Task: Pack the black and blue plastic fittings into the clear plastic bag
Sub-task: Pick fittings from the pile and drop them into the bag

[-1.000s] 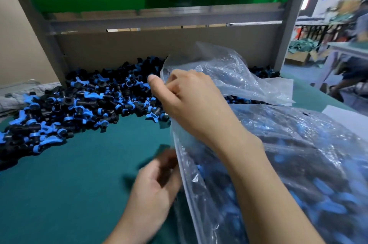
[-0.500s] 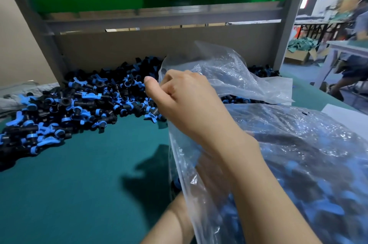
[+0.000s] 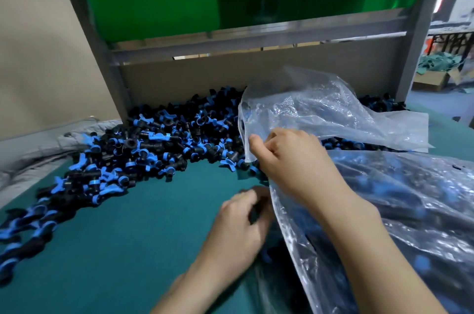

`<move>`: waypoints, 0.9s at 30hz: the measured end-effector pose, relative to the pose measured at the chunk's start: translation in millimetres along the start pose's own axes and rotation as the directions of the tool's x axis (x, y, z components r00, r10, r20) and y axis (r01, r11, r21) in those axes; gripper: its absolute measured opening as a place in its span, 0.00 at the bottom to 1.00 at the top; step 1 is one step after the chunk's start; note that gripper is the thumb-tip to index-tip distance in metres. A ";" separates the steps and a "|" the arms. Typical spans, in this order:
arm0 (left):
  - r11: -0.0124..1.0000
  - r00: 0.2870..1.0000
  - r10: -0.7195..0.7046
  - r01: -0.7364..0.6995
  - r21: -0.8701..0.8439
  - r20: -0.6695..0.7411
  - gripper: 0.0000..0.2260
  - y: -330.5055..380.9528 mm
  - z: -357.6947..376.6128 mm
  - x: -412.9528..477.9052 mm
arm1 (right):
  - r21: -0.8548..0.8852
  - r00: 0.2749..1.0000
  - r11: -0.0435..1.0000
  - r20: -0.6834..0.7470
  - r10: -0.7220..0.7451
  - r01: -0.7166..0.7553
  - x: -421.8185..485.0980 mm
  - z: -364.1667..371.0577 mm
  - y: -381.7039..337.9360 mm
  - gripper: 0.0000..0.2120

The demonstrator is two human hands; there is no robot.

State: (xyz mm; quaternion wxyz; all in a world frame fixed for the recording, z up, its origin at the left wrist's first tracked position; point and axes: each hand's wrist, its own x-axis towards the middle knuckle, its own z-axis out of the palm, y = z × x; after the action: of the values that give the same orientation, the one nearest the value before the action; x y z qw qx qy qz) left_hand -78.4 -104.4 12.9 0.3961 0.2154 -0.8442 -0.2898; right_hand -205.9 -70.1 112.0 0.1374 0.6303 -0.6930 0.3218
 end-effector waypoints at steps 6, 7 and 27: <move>0.755 0.907 -0.341 0.421 0.502 -0.247 0.13 -86.0 -62.6 6.0 | -0.078 0.995 0.993 0.041 0.087 -0.084 -2.3 11.9 9.1 0.29; 0.670 0.870 -0.404 0.492 0.557 -0.282 0.15 -99.1 -75.0 10.2 | -0.074 0.995 0.993 0.042 0.093 -0.090 -2.7 13.0 9.7 0.29; 0.736 0.607 -0.491 0.673 0.075 -0.625 0.06 -114.0 -93.0 20.1 | -0.061 0.986 0.990 0.098 0.132 -0.126 -3.4 17.5 17.8 0.28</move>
State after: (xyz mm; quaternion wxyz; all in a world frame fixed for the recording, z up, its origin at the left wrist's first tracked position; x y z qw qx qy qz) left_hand -1.2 -230.2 -3.2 0.4717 0.6152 -0.6014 -0.1931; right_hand -218.7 -78.4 91.9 0.0978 0.5956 -0.7471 0.2784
